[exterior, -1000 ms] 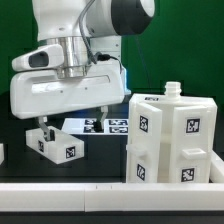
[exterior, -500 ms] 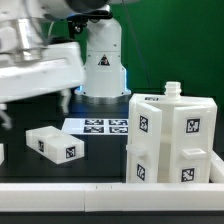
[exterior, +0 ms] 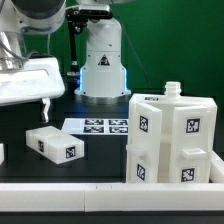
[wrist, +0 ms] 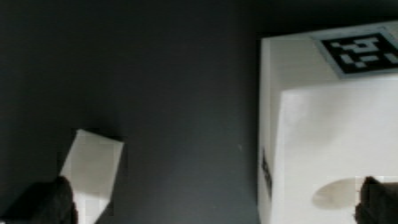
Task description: Assemble cabinet
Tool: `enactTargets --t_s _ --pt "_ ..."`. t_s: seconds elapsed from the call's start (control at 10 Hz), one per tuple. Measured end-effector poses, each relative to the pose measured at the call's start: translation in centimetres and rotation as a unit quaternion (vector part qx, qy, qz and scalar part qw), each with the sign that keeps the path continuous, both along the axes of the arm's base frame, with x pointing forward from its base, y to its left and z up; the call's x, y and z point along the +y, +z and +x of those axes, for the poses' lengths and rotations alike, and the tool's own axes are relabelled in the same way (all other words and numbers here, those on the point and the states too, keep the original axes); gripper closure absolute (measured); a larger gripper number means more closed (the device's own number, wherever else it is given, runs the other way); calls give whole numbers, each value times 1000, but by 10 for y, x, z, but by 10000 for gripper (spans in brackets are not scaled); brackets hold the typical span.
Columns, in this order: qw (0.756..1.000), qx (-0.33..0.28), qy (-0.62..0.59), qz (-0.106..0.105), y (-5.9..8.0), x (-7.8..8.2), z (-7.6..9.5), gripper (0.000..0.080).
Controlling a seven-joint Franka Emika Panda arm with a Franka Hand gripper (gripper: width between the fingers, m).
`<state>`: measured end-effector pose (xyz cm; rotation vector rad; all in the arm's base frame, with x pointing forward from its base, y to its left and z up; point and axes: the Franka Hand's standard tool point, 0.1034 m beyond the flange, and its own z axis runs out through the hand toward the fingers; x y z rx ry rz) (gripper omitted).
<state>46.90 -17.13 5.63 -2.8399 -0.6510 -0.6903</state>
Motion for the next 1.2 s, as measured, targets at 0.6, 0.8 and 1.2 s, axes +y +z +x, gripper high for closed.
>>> enactTargets --t_s 0.6,0.8,1.2 --pt "999 -50 -3 7 85 15 34 4" --pt "999 -25 -1 -21 75 -4 19 4" --pt "999 40 6 22 67 -7 19 4"
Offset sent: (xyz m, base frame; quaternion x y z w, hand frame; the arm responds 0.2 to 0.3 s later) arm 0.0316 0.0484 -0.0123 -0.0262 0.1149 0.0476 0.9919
